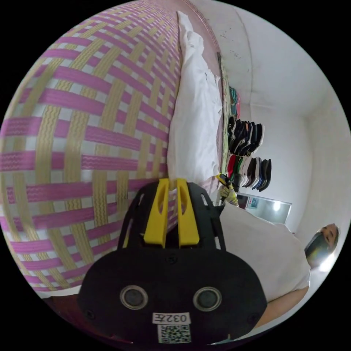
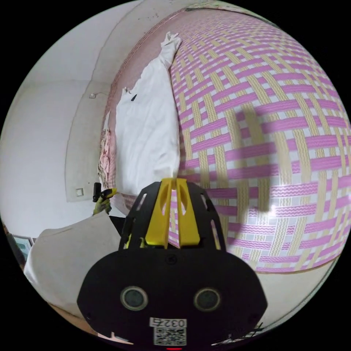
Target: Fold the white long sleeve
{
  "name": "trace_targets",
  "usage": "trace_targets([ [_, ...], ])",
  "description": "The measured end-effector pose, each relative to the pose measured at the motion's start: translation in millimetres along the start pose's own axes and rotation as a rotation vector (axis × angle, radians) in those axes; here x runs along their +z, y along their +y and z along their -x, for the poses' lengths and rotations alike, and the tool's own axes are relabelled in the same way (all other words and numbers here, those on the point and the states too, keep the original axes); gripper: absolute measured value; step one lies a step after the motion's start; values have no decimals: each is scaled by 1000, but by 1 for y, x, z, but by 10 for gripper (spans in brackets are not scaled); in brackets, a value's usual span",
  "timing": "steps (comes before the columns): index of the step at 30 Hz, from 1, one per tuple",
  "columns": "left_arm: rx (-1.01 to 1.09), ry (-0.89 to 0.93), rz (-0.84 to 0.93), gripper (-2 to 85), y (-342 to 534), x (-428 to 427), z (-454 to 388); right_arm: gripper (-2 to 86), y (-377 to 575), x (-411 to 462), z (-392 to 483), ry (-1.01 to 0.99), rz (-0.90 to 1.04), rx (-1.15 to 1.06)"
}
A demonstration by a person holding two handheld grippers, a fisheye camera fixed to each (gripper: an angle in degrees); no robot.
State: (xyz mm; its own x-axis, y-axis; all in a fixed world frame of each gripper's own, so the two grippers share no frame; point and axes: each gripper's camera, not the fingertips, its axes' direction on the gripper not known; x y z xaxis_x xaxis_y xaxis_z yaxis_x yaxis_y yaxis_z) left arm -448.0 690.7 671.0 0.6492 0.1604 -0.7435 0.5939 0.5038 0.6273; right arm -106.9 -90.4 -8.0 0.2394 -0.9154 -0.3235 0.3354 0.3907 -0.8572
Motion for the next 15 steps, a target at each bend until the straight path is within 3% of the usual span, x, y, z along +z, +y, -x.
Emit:
trace_targets([
  [6, 115, 54, -124, -14, 34, -33, -36, -6, 30, -43, 35, -38, -133, -148],
  [8, 73, 15, -84, -14, 40, -28, -26, -7, 35, -33, 24, 65, -52, -95],
  [15, -7, 51, -108, -15, 74, -9, -17, -8, 54, 0, 31, 26, 4, -77],
])
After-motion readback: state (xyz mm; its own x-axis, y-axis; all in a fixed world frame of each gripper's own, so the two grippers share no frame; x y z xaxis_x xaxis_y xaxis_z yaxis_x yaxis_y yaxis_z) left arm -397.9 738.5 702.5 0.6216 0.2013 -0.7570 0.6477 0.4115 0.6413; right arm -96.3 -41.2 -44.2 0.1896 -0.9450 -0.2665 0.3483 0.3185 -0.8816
